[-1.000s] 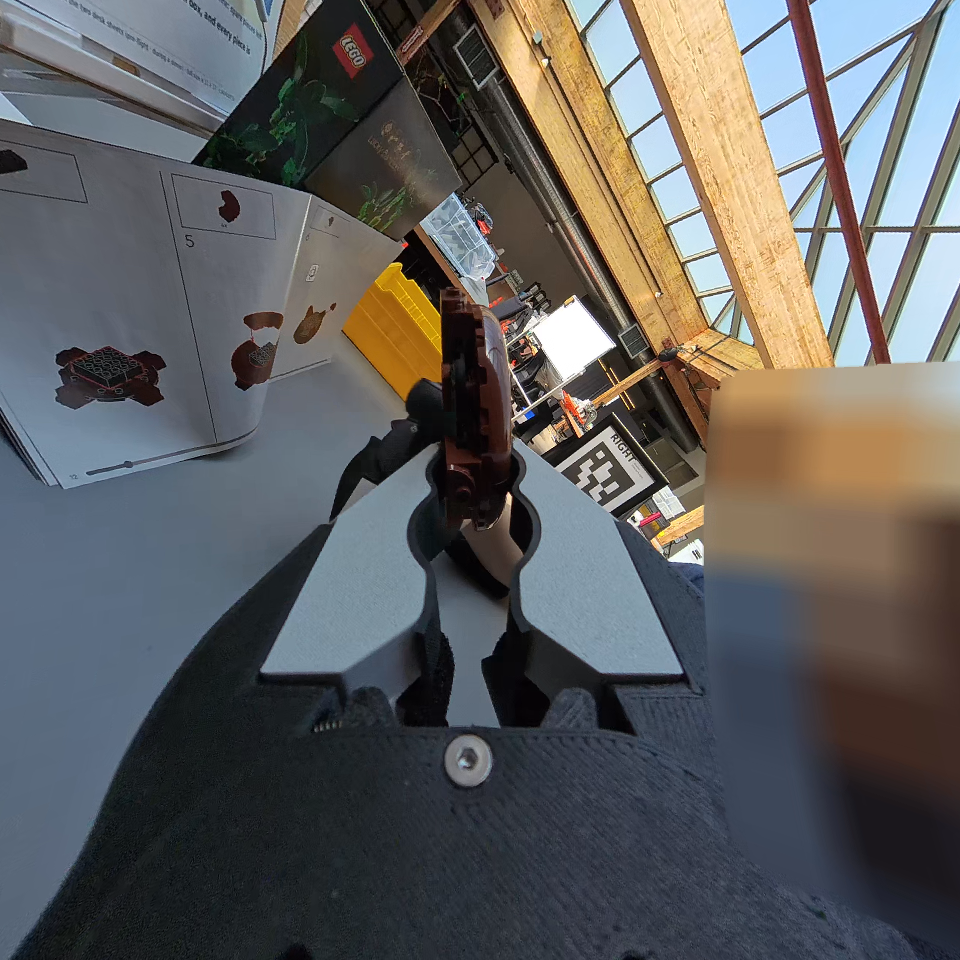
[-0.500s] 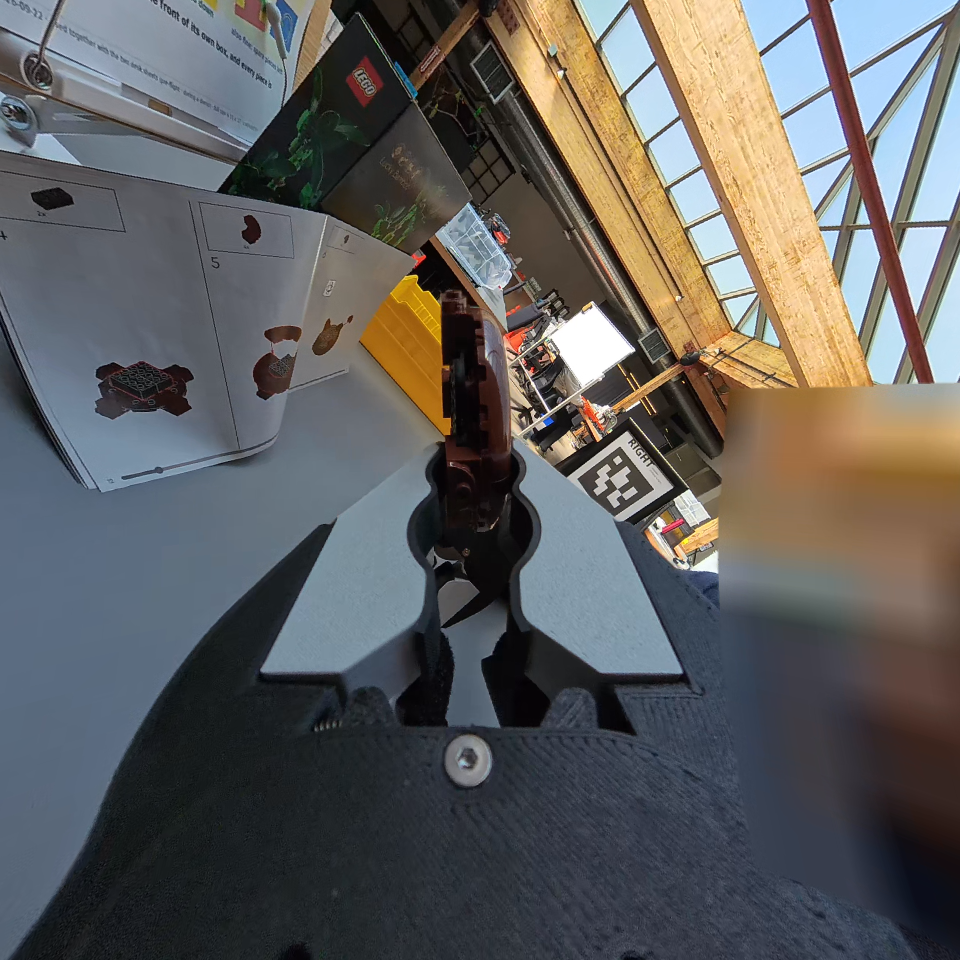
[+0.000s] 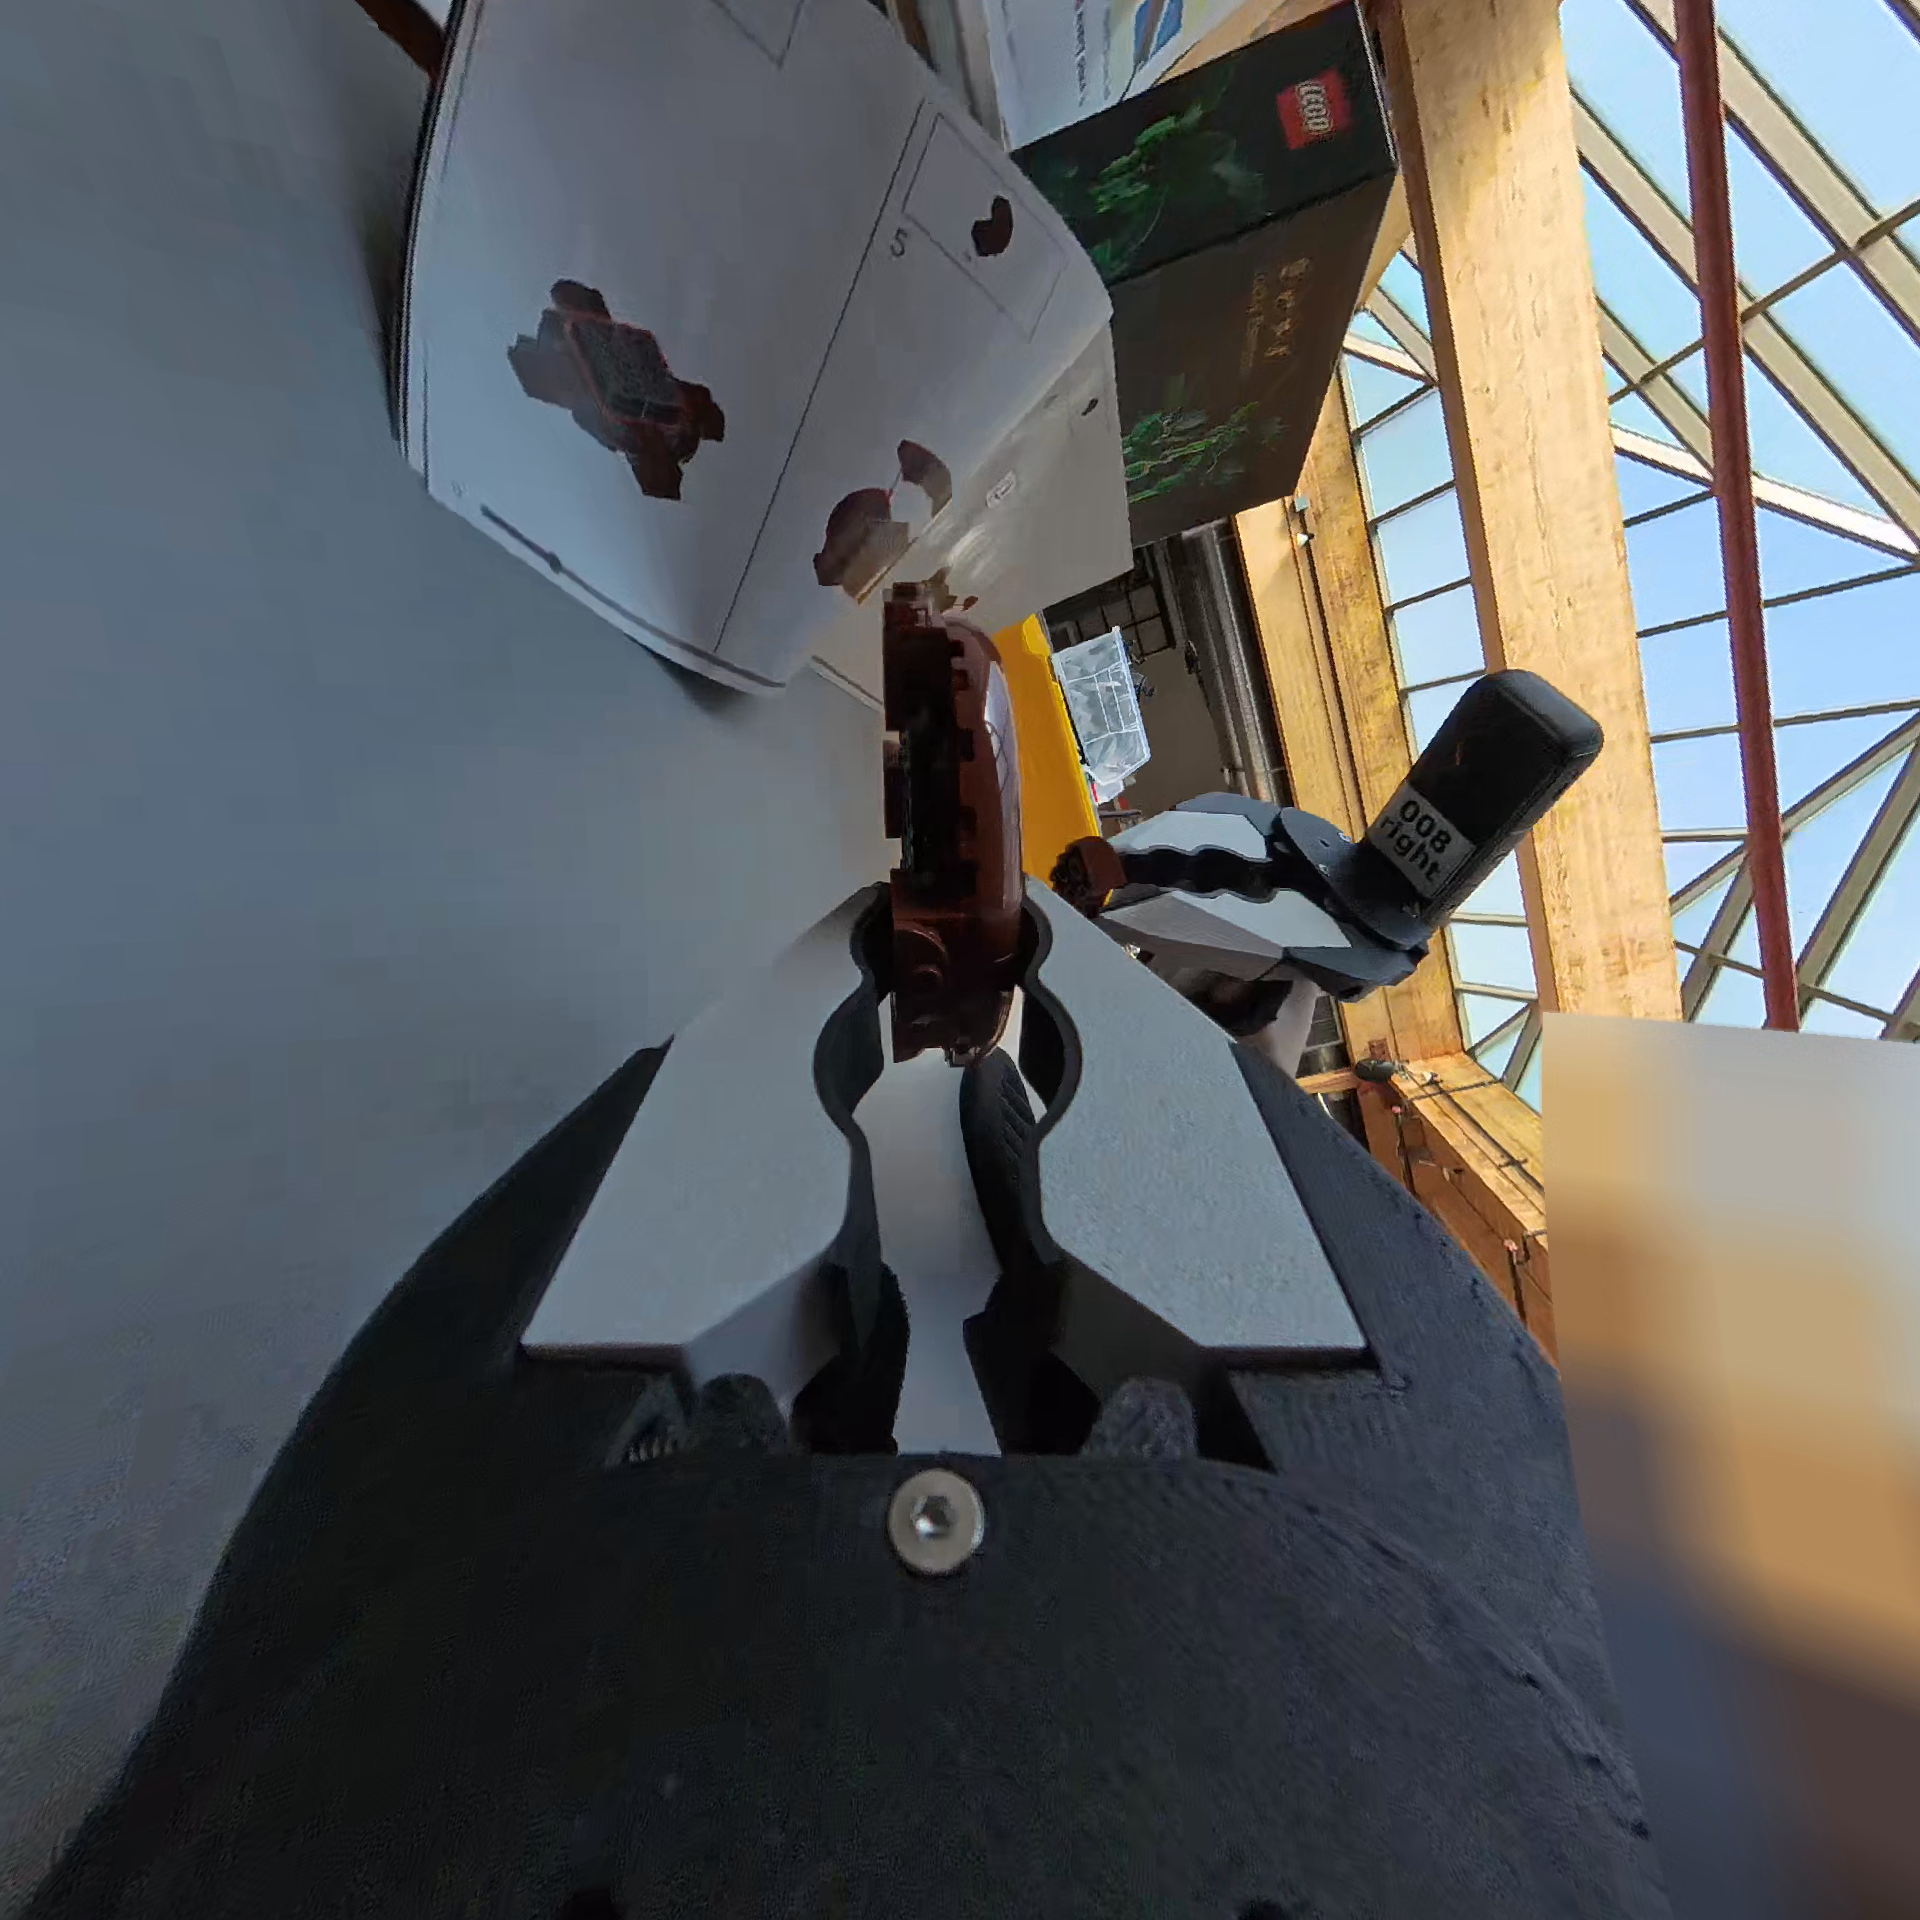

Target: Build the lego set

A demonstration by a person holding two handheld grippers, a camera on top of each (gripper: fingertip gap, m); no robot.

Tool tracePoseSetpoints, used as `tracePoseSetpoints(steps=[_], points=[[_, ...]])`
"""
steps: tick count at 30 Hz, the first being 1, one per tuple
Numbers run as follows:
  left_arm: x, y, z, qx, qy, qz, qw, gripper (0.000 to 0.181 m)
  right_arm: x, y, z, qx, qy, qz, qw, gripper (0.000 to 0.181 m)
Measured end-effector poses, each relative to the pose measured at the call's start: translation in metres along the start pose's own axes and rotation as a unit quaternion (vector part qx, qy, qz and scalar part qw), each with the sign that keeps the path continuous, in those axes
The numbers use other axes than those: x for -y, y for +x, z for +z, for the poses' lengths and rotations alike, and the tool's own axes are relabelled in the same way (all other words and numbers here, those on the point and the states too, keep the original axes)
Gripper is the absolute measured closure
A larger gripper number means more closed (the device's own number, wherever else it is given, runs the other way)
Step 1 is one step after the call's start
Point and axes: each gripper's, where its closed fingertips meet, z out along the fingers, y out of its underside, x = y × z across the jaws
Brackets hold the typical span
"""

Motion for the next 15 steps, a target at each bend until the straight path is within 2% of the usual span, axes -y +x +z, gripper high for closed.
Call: tracePoseSetpoints(steps=[4, 8, 10, 13, 15], points=[[-0.026, -0.012, 0.000, 0.002, 0.032, -0.043, 0.999, 0.163, -0.006, -0.012, 0.008, 0.019, 0.045, 0.053, 0.997, 0.167], [-0.037, -0.015, -0.001, 0.030, 0.052, -0.030, 0.998, 0.162, -0.025, -0.008, 0.024, 0.039, 0.037, 0.108, 0.993, 0.167], [-0.036, -0.014, -0.003, 0.037, 0.084, -0.013, 0.996, 0.162, -0.031, -0.014, 0.031, 0.079, 0.040, 0.150, 0.985, 0.167], [-0.034, -0.006, -0.003, 0.031, 0.135, 0.015, 0.990, 0.163, -0.022, -0.020, 0.034, 0.123, 0.069, 0.212, 0.967, 0.168], [-0.033, 0.002, -0.002, 0.024, 0.174, 0.033, 0.984, 0.163, -0.011, -0.017, 0.032, 0.115, 0.102, 0.225, 0.962, 0.168]])
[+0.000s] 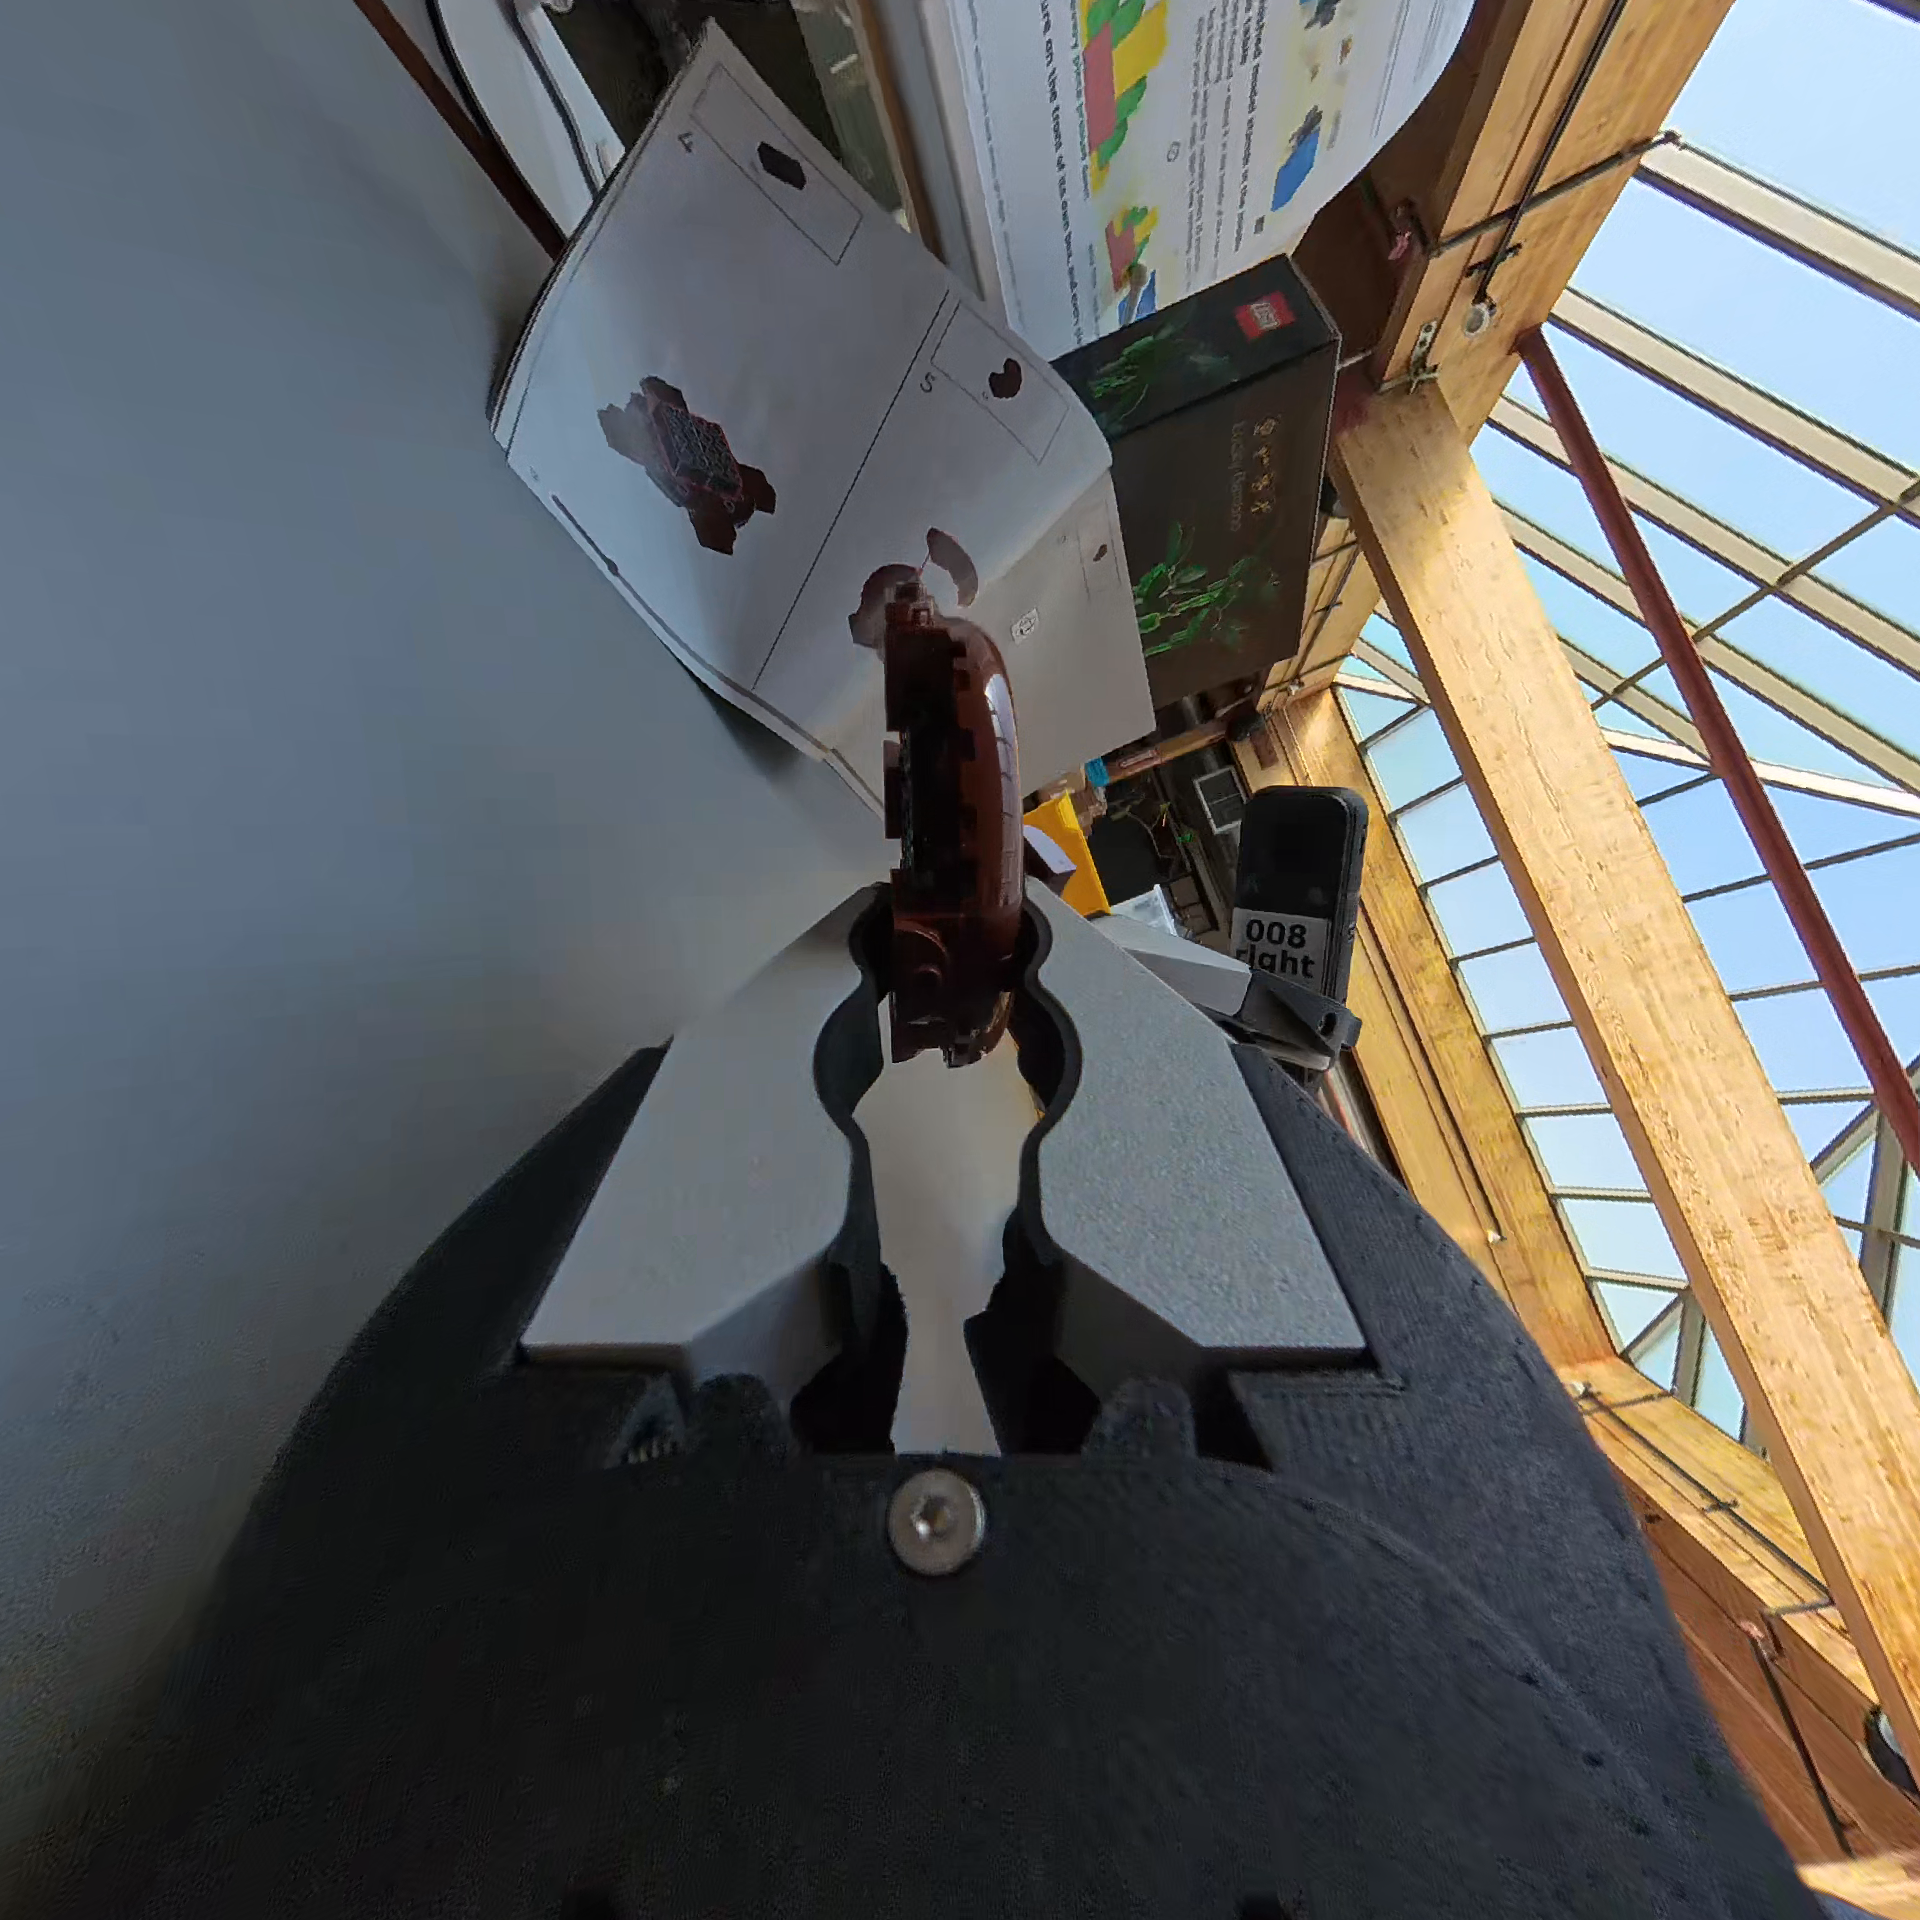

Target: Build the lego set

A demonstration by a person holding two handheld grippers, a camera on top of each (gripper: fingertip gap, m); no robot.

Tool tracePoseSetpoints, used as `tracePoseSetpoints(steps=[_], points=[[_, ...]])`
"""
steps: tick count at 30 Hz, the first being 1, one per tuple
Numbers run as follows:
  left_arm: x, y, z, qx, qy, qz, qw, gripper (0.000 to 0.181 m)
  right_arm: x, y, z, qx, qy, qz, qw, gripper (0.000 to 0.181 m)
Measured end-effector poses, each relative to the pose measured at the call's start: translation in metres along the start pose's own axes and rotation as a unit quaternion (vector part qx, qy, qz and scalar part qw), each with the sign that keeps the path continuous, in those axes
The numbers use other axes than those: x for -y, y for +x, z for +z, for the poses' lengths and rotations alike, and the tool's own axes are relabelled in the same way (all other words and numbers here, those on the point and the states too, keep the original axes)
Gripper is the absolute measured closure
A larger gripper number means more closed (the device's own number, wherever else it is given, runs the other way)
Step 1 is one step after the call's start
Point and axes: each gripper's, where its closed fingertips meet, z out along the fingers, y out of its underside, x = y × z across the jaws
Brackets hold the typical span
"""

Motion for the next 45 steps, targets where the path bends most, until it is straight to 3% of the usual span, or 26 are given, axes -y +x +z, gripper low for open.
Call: tracePoseSetpoints(steps=[4, 7, 12, 15, 17, 20, 24, 29, 32, 36, 40, 45], points=[[0.008, 0.023, 0.002, -0.056, 0.085, 0.009, 0.995, 0.163, 0.014, -0.004, -0.002, -0.034, 0.040, -0.013, 0.999, 0.168], [0.008, 0.029, 0.007, -0.077, 0.105, 0.003, 0.991, 0.163, 0.025, -0.011, -0.007, -0.079, 0.057, -0.062, 0.993, 0.167], [0.033, 0.057, 0.012, -0.149, 0.167, 0.010, 0.975, 0.163, 0.075, -0.038, -0.031, -0.142, 0.116, -0.170, 0.968, 0.168], [0.057, 0.092, 0.019, -0.186, 0.189, 0.060, 0.962, 0.163, 0.121, -0.074, -0.056, -0.158, 0.180, -0.250, 0.938, 0.168], [0.072, 0.126, 0.020, -0.216, 0.206, 0.114, 0.948, 0.163, 0.149, -0.108, -0.077, -0.171, 0.240, -0.321, 0.900, 0.168], [0.084, 0.167, 0.020, -0.238, 0.223, 0.199, 0.924, 0.163, 0.165, -0.149, -0.100, -0.181, 0.288, -0.391, 0.855, 0.168], [0.082, 0.192, 0.021, -0.279, 0.214, 0.235, 0.906, 0.164, 0.153, -0.152, -0.094, -0.166, 0.268, -0.365, 0.876, 0.168], [0.082, 0.181, 0.024, -0.320, 0.189, 0.168, 0.913, 0.163, 0.149, -0.136, -0.082, -0.170, 0.248, -0.318, 0.899, 0.169], [0.076, 0.155, 0.031, -0.284, 0.166, 0.143, 0.933, 0.164, 0.143, -0.115, -0.069, -0.192, 0.212, -0.285, 0.915, 0.169], [0.082, 0.108, 0.031, -0.230, 0.213, 0.064, 0.947, 0.163, 0.130, -0.076, -0.042, -0.220, 0.135, -0.229, 0.938, 0.168], [0.070, 0.075, 0.041, -0.200, 0.207, 0.017, 0.958, 0.163, 0.117, -0.051, -0.013, -0.256, 0.071, -0.222, 0.938, 0.168], [0.071, 0.059, 0.043, -0.188, 0.206, -0.014, 0.960, 0.163, 0.105, -0.033, 0.008, -0.288, 0.019, -0.218, 0.932, 0.168]])
